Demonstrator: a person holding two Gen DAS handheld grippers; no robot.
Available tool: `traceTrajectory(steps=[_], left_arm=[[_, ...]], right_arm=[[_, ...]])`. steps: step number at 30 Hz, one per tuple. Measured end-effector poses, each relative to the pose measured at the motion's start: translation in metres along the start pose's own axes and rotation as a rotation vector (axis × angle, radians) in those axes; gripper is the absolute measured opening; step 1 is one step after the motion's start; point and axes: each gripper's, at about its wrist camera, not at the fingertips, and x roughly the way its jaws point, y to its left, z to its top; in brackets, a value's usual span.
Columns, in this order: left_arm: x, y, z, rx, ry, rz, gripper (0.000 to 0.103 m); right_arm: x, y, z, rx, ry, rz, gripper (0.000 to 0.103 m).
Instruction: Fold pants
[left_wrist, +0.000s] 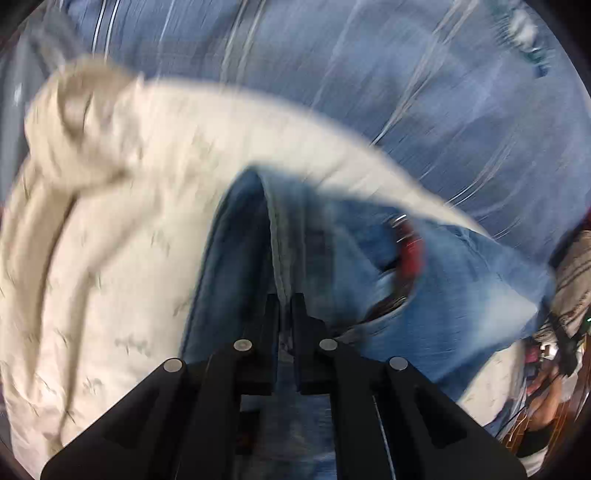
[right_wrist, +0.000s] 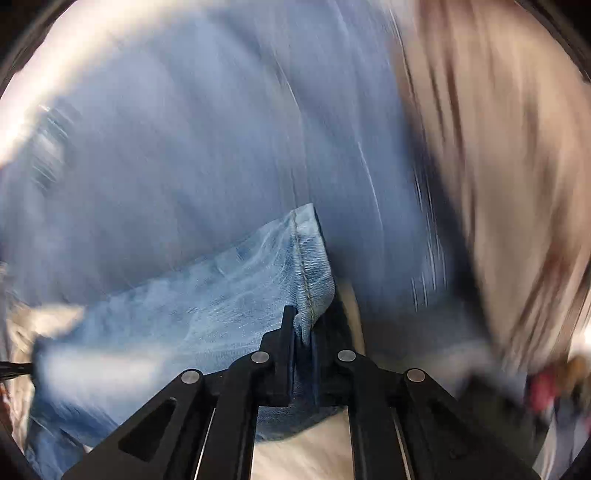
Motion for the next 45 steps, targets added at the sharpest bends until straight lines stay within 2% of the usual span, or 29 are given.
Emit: traceTrajectory(steps=[2,4,5,7,8,9,11,12,17,21,22,23,24,25,26,27,29,31,32,33,35,36,37,38,39,40,41,42,45], left_arm=[[0.001,0.011,-0.005,-0.029,0.021,-0.017,0.009],[-0.009,0.016,-0.004,-0.049,0.018,-0.047,0.012],[-0.02,0.019,-0.002,-0.061,0.005,-0.059,0.012],[-0.037,0.025,0.004,-0.082,-0.041,-0.069,0.014],[-0.046,0.03,0.006,-0.093,-0.059,-0.083,0.021],[-0.053,0.033,0.01,-0.113,-0.076,-0.101,0.036],[-0.058,0.038,0.013,-0.143,-0.085,-0.113,0.059],[-0.056,0.042,0.014,-0.148,-0.082,-0.111,0.06],[-0.019,0.026,0.025,-0.167,0.016,-0.124,0.06],[-0.007,0.017,0.028,-0.175,0.008,-0.156,0.06],[0.002,0.012,0.03,-0.184,0.01,-0.155,0.06],[0.009,0.006,0.033,-0.188,0.022,-0.149,0.05],[0.012,0.001,0.035,-0.173,0.035,-0.148,0.015],[0.011,-0.004,0.038,-0.142,0.036,-0.13,0.006],[0.007,-0.011,0.042,-0.111,0.008,-0.109,0.005],[0.002,-0.015,0.046,-0.088,-0.048,-0.071,0.005],[0.006,-0.012,0.052,-0.075,-0.082,0.041,0.005],[0.032,-0.009,0.058,-0.103,0.012,0.09,0.006],[0.038,-0.005,0.058,-0.126,0.037,0.092,0.006],[0.035,-0.002,0.058,-0.141,0.034,0.066,0.006],[0.015,0.005,0.057,-0.152,0.003,-0.007,0.006],[-0.001,0.011,0.057,-0.172,-0.021,-0.068,0.007],[-0.01,0.015,0.057,-0.186,-0.035,-0.089,0.007],[-0.022,0.021,0.058,-0.203,-0.056,-0.101,0.011],[-0.031,0.023,0.06,-0.21,-0.073,-0.106,0.024],[-0.035,0.024,0.061,-0.207,-0.074,-0.102,0.034],[-0.037,0.022,0.062,-0.201,-0.07,-0.101,0.054],[-0.035,0.019,0.063,-0.195,-0.071,-0.102,0.059],[-0.016,-0.002,0.061,-0.179,-0.031,-0.111,0.059]], right_arm=[[0.007,-0.019,-0.023,0.082,0.029,0.044,0.02],[-0.012,-0.031,-0.028,0.135,-0.033,0.099,0.029],[-0.024,-0.036,-0.027,0.155,-0.063,0.119,0.039],[-0.042,-0.039,-0.021,0.157,-0.106,0.126,0.044],[-0.049,-0.041,-0.016,0.154,-0.118,0.133,0.047],[-0.053,-0.043,-0.012,0.157,-0.123,0.136,0.05],[-0.055,-0.041,-0.003,0.164,-0.134,0.134,0.053],[-0.048,-0.04,0.007,0.17,-0.12,0.143,0.059],[-0.007,-0.026,0.033,0.187,-0.028,0.148,0.06],[0.024,-0.017,0.047,0.176,0.006,0.138,0.06],[0.032,-0.013,0.049,0.157,0.033,0.133,0.056],[0.038,-0.005,0.052,0.117,0.053,0.123,0.012],[0.035,0.002,0.056,0.079,0.042,0.126,0.004],[0.026,0.005,0.059,0.07,-0.012,0.132,0.005],[0.015,0.005,0.064,0.082,-0.093,0.154,0.004],[0.014,0.001,0.069,0.106,-0.124,0.14,0.005],[0.038,-0.005,0.074,0.117,-0.042,0.069,0.005],[0.069,-0.006,0.07,0.114,0.08,-0.011,0.009],[0.077,-0.008,0.067,0.125,0.109,-0.015,0.01],[0.075,-0.009,0.065,0.134,0.093,-0.005,0.012],[0.053,-0.014,0.065,0.145,0.004,0.041,0.016],[0.045,-0.017,0.066,0.137,-0.027,0.053,0.023],[0.037,-0.019,0.069,0.126,-0.051,0.047,0.027],[0.026,-0.022,0.071,0.112,-0.08,0.037,0.039],[0.02,-0.024,0.073,0.106,-0.093,0.039,0.054],[0.015,-0.027,0.076,0.105,-0.094,0.045,0.061],[0.013,-0.03,0.078,0.11,-0.087,0.045,0.068],[0.014,-0.032,0.079,0.118,-0.07,0.052,0.068],[0.025,-0.035,0.084,0.141,-0.026,0.088,0.068]])
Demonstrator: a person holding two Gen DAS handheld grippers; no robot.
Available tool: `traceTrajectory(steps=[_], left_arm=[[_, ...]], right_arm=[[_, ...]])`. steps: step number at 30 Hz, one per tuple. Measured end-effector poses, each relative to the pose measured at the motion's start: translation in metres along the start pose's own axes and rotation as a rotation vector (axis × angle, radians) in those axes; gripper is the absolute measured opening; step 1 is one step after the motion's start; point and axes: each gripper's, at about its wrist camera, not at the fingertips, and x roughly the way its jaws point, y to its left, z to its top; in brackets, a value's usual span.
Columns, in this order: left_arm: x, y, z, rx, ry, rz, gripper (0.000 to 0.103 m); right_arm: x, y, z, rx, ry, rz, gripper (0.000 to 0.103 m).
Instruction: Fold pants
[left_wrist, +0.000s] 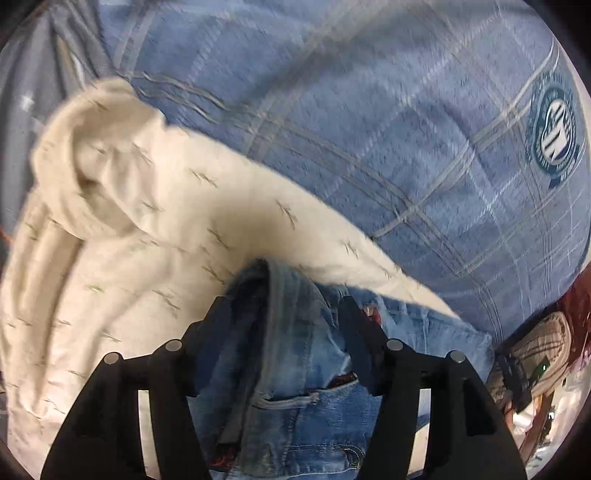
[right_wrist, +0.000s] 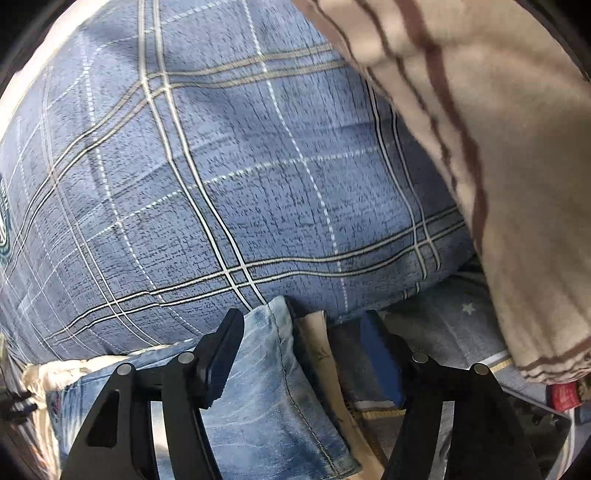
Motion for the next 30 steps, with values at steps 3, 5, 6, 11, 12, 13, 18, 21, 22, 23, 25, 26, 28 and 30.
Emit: traceTrajectory(steps=[3,5,6,11,12,13,18,21,22,23,25,26,28,30], left_arm=[[0.03,-0.01,-0.003,-0.007,0.069,-0.019,0.059],[0.045,-0.017,-0.004,-0.006,0.089,-0.009,0.059],[0.053,-0.018,-0.005,-0.01,0.104,-0.001,0.059],[0.071,-0.038,-0.011,0.055,0.114,0.058,0.017],[0.064,-0.044,-0.014,0.074,0.079,0.078,0.016],[0.056,-0.054,-0.017,0.108,0.039,0.1,0.015],[-0.003,-0.094,-0.048,0.25,-0.167,0.171,0.015],[-0.049,-0.102,-0.068,0.317,-0.261,0.193,0.015],[-0.062,-0.103,-0.076,0.336,-0.283,0.195,0.015],[-0.077,-0.105,-0.089,0.363,-0.305,0.197,0.015],[-0.104,-0.095,-0.108,0.399,-0.335,0.192,0.015],[-0.109,-0.095,-0.118,0.414,-0.344,0.19,0.015],[-0.126,-0.083,-0.135,0.431,-0.349,0.175,0.015],[-0.133,-0.07,-0.158,0.435,-0.345,0.155,0.015]], right_arm=[[0.024,0.002,0.006,-0.019,0.031,0.004,0.068],[0.037,0.006,0.009,-0.03,0.059,0.005,0.068],[0.05,0.009,0.009,-0.039,0.096,0.01,0.066],[0.047,0.038,0.005,-0.178,0.083,-0.018,0.002],[0.034,0.04,0.006,-0.198,0.048,-0.027,0.002],[0.024,0.04,0.007,-0.199,0.024,-0.035,0.002],[-0.059,0.019,0.004,-0.164,-0.085,0.004,0.001],[-0.107,0.005,-0.015,-0.159,-0.135,0.014,0.001],[-0.12,0.003,-0.025,-0.158,-0.148,0.018,0.001],[-0.134,0.004,-0.041,-0.152,-0.164,0.025,0.001],[-0.16,0.001,-0.069,-0.136,-0.189,0.046,0.001],[-0.172,-0.005,-0.085,-0.13,-0.198,0.052,0.001],[-0.184,-0.006,-0.112,-0.113,-0.202,0.067,0.001],[-0.196,-0.019,-0.145,-0.1,-0.188,0.075,0.002]])
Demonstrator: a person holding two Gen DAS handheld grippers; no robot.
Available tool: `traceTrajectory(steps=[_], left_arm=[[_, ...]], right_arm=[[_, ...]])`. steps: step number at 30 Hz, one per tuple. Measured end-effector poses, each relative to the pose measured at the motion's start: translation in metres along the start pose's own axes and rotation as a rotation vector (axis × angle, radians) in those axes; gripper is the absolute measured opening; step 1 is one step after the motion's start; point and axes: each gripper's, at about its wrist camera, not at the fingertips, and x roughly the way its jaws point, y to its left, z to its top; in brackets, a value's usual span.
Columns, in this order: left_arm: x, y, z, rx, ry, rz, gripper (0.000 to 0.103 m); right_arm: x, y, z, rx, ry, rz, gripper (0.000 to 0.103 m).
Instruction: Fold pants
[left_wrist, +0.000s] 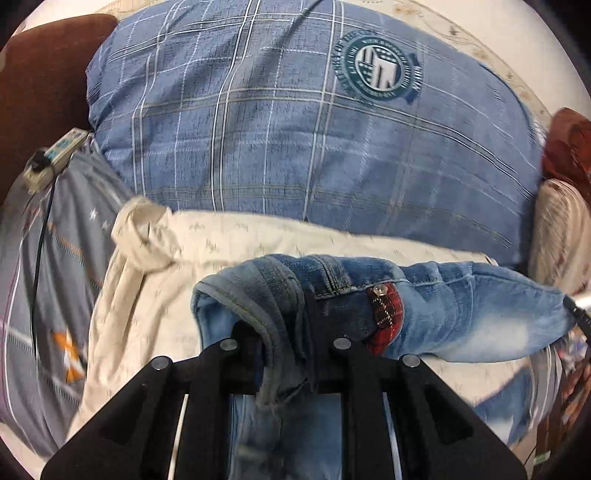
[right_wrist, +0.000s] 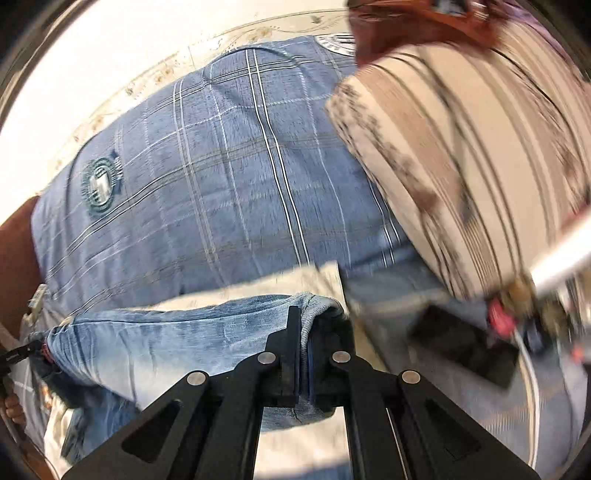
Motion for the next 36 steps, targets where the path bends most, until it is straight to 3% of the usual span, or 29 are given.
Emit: traceTrajectory(steps=[4,8,14,16,19,21,22,23,26,28,29,34,35,36], left_arm=[[-0.004,0.006,-0.027,-0.015,0.03,-0.022,0.015],[0.013,0.014,-0.027,-0.08,0.111,-0.025,0.015],[0.048,0.015,0.04,-0.19,0.113,0.022,0.015],[0.078,0.017,0.062,-0.214,0.168,0.086,0.021],[0.128,0.033,0.065,-0.31,0.352,0.113,0.03],[0.14,0.053,0.055,-0.357,0.387,0.063,0.037],[0.139,0.063,0.047,-0.363,0.389,0.038,0.038],[0.135,0.072,0.037,-0.366,0.392,0.023,0.039],[0.114,0.104,-0.012,-0.368,0.408,-0.117,0.044],[0.095,0.124,-0.051,-0.391,0.412,-0.159,0.051],[0.088,0.13,-0.069,-0.404,0.422,-0.174,0.057],[0.069,0.118,-0.127,-0.396,0.515,-0.309,0.059],[0.065,0.108,-0.134,-0.367,0.519,-0.33,0.068],[0.06,0.092,-0.139,-0.292,0.501,-0.318,0.069]], right_arm=[[-0.025,-0.003,-0.037,0.01,0.025,-0.011,0.002],[-0.006,0.004,-0.025,0.021,0.063,-0.041,0.002],[0.021,0.04,0.072,0.068,-0.054,-0.036,0.002],[0.037,0.046,0.097,0.104,-0.051,-0.036,0.011],[0.056,0.048,0.111,0.113,-0.013,-0.058,0.027],[0.062,0.043,0.096,0.055,0.057,-0.053,0.044],[0.064,0.04,0.082,0.03,0.102,-0.039,0.046],[0.066,0.035,0.064,0.005,0.156,-0.026,0.047],[0.065,0.003,-0.013,-0.04,0.302,-0.021,0.047],[0.064,-0.017,-0.051,-0.028,0.352,-0.042,0.047],[0.063,-0.026,-0.069,-0.018,0.367,-0.059,0.047],[0.063,-0.046,-0.105,0.095,0.348,-0.01,0.055],[0.061,-0.045,-0.105,0.099,0.325,0.002,0.057],[0.06,-0.043,-0.105,0.091,0.316,0.006,0.046]])
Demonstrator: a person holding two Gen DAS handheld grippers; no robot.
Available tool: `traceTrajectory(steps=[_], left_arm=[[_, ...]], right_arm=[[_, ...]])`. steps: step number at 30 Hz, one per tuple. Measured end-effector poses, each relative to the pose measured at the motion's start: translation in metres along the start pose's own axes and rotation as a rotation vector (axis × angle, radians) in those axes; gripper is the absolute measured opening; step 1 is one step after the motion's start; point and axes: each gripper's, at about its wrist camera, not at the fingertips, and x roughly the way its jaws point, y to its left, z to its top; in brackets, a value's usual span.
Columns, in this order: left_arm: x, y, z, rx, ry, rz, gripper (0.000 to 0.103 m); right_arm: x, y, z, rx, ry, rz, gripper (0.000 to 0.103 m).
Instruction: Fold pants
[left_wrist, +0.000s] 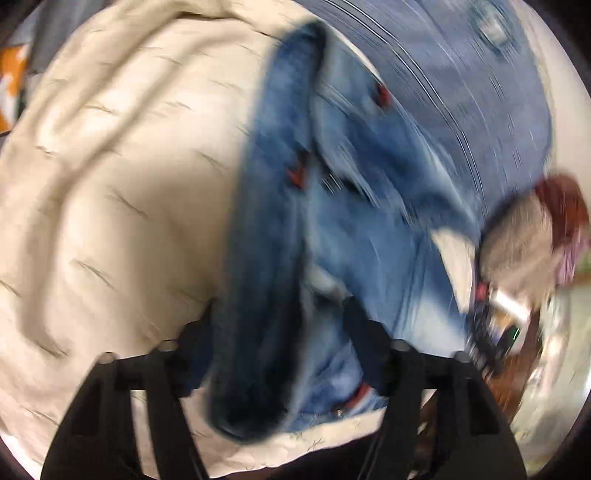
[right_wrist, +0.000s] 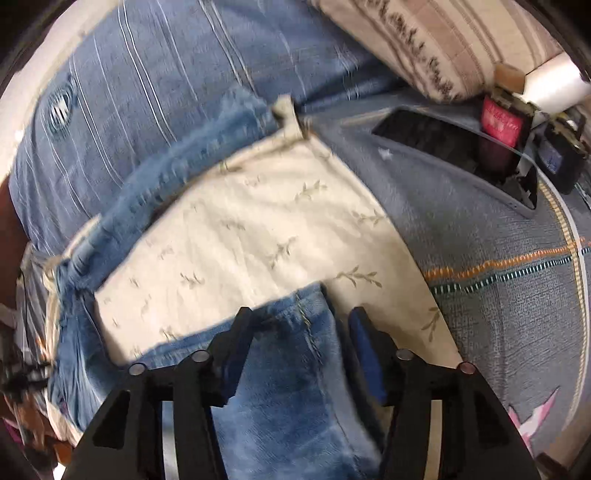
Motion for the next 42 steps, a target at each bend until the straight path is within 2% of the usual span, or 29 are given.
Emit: traceTrajectory(steps=[1,2,3,6,9,11,12,14,15,16,17,18,20,22,23,25,26,28,29,31,32,33,35,36,38,40,42], left_arm=[[0.001,-0.008,-0.004,0.038,-0.014,0.04,0.069],[0.001,-0.017,-0.012,0.071,-0.025,0.077,0.057],[-0.003,-0.027,-0.021,0.112,-0.042,0.089,0.047],[-0.006,-0.039,-0.032,0.173,-0.084,0.185,0.044],[0.011,-0.03,-0.029,0.129,-0.027,0.238,0.044],[0.01,-0.025,-0.031,0.102,-0.034,0.22,0.044],[0.006,-0.024,-0.032,0.096,-0.037,0.214,0.044],[-0.003,-0.02,-0.037,0.082,-0.032,0.19,0.044],[-0.009,-0.018,-0.04,0.077,-0.034,0.171,0.044],[-0.016,-0.015,-0.044,0.073,-0.043,0.155,0.044],[-0.023,-0.013,-0.046,0.075,-0.055,0.141,0.046],[-0.028,-0.012,-0.051,0.08,-0.069,0.126,0.05],[-0.032,-0.011,-0.056,0.086,-0.098,0.127,0.051],[-0.024,-0.005,-0.05,0.109,-0.101,0.195,0.051],[-0.017,-0.005,-0.051,0.11,-0.089,0.231,0.051],[-0.01,-0.005,-0.048,0.114,-0.065,0.267,0.051],[-0.014,-0.005,-0.046,0.11,-0.061,0.257,0.051],[-0.034,-0.006,-0.04,0.097,-0.08,0.201,0.05],[-0.049,-0.007,-0.033,0.09,-0.114,0.175,0.05],[-0.071,-0.01,-0.016,0.09,-0.161,0.167,0.05],[-0.079,-0.015,0.001,0.086,-0.176,0.163,0.053],[-0.082,-0.019,0.018,0.076,-0.179,0.155,0.06],[-0.076,-0.025,0.045,0.061,-0.169,0.137,0.067],[-0.071,-0.027,0.064,0.044,-0.159,0.134,0.067],[-0.052,-0.035,0.103,0.002,-0.136,0.129,0.067],[-0.032,-0.041,0.127,-0.039,-0.116,0.124,0.067],[-0.014,-0.041,0.155,-0.108,-0.095,0.089,0.067]], right_arm=[[-0.003,0.006,0.0,-0.041,-0.017,-0.047,0.029],[-0.009,0.011,0.0,-0.079,-0.028,-0.083,0.005],[-0.022,0.013,0.003,-0.104,-0.071,-0.072,0.005],[-0.05,-0.007,0.019,-0.01,-0.185,-0.068,0.005],[-0.024,-0.033,0.023,0.076,-0.11,-0.088,0.005],[-0.008,-0.039,0.017,0.1,-0.052,-0.107,0.008],[-0.007,-0.043,0.012,0.128,-0.054,-0.093,0.013],[-0.022,-0.054,0.003,0.185,-0.1,-0.035,0.015],[-0.033,-0.062,-0.004,0.231,-0.119,0.03,0.021],[-0.04,-0.067,-0.009,0.248,-0.128,0.05,0.026],[-0.051,-0.07,-0.02,0.256,-0.14,0.053,0.035],[-0.057,-0.07,-0.025,0.25,-0.143,0.046,0.036],[-0.067,-0.067,-0.046,0.213,-0.143,0.058,0.036],[-0.061,-0.062,-0.06,0.162,-0.109,-0.015,0.03],[-0.051,-0.062,-0.067,0.136,-0.064,-0.066,0.029],[-0.059,-0.06,-0.071,0.125,-0.089,-0.074,0.028],[-0.063,-0.059,-0.068,0.127,-0.093,-0.089,0.029],[-0.083,-0.052,-0.057,0.111,-0.162,-0.084,0.032],[-0.09,-0.049,-0.049,0.104,-0.188,-0.069,0.032],[-0.097,-0.039,-0.021,0.091,-0.213,-0.039,0.034],[-0.098,-0.033,-0.004,0.086,-0.218,-0.023,0.034],[-0.095,-0.028,0.012,0.083,-0.218,-0.011,0.037],[-0.08,-0.012,0.056,0.076,-0.206,0.027,0.043],[-0.07,-0.005,0.073,0.076,-0.199,0.039,0.045],[-0.043,0.013,0.115,0.083,-0.159,0.081,0.057],[-0.013,0.034,0.152,0.071,-0.133,0.089,0.058],[0.021,0.057,0.185,0.039,-0.119,0.059,0.058]])
